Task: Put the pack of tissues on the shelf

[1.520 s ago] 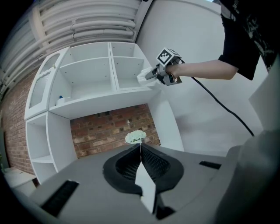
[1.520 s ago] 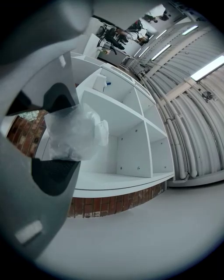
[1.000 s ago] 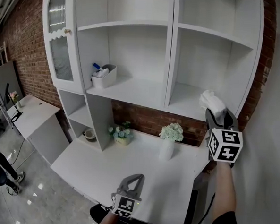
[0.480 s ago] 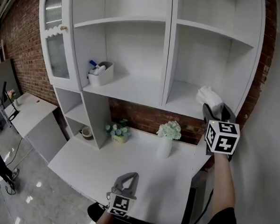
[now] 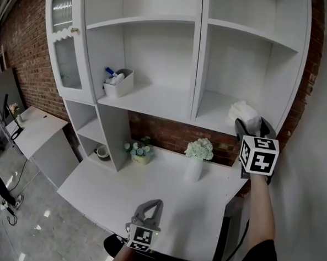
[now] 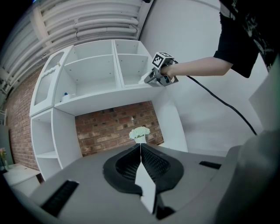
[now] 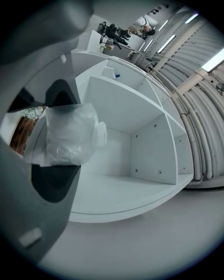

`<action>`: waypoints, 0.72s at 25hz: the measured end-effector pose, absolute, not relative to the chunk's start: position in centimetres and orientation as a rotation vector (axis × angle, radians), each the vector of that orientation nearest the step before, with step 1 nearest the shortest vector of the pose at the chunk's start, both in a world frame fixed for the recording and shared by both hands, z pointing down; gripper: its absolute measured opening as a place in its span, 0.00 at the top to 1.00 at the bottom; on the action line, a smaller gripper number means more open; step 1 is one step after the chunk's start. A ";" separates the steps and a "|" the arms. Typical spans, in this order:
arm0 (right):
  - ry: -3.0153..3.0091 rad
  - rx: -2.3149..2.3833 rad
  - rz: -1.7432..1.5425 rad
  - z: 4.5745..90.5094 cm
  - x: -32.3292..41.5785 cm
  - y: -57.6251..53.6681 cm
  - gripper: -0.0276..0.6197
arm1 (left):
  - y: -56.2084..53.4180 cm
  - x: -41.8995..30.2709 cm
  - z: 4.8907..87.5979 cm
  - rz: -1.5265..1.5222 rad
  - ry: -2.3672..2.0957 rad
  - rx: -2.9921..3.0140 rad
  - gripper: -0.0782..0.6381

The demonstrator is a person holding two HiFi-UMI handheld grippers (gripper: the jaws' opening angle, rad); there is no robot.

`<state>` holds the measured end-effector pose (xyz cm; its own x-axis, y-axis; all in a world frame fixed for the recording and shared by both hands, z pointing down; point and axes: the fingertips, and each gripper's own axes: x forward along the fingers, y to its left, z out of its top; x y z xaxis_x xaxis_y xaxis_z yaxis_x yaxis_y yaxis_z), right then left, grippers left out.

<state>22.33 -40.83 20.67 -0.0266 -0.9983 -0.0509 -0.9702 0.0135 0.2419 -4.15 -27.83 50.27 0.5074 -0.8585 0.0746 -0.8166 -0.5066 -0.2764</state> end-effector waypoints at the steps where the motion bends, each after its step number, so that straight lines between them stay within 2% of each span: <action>1: -2.140 2.092 -0.310 20.7 22.3 -40.8 0.45 | -27.8 -4.2 50.4 -0.301 1.435 -2.544 0.88; 9: -2.191 2.072 -0.248 21.4 22.1 -40.9 0.34 | -27.9 -4.5 50.4 -0.297 1.444 -2.544 0.88; 18: -2.306 2.069 -0.347 19.6 21.5 -39.0 0.30 | -27.4 -3.7 49.5 -0.268 1.415 -2.561 0.88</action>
<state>21.47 -39.04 19.61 -0.1189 -0.9844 -0.1294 -0.9790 0.0945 0.1807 -3.73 -27.45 49.47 0.5247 -0.8492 0.0597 -0.8123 -0.5204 -0.2633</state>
